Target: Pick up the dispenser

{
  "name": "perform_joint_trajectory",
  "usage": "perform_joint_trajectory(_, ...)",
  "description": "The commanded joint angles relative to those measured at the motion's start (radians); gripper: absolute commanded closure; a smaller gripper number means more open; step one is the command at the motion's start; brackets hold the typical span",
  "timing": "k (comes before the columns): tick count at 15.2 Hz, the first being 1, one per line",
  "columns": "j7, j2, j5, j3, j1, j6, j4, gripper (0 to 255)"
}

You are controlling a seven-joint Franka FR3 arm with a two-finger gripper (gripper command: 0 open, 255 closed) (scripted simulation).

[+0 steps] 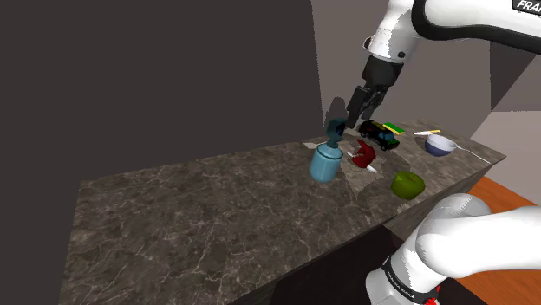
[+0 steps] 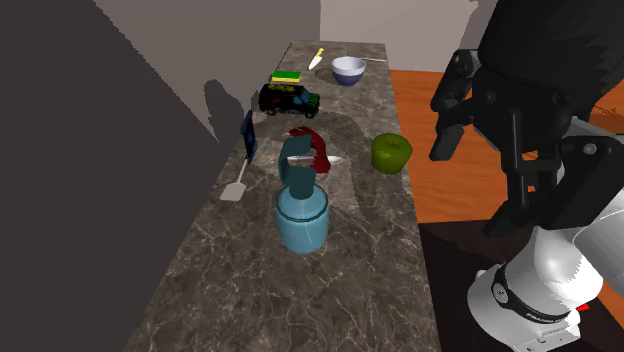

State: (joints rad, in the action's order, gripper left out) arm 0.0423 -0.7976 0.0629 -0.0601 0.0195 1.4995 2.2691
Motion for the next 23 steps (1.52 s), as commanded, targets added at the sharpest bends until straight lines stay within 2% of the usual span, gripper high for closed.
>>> perform_joint_trajectory(1,0.000,0.000,0.000,0.000,0.000,0.000,0.000,0)
perform_joint_trajectory(12,0.073,0.063,-0.095,0.131,0.099,0.410,0.209,0)
perform_joint_trajectory(23,0.150,0.285,-0.128,0.282,0.171,0.824,0.264,0)
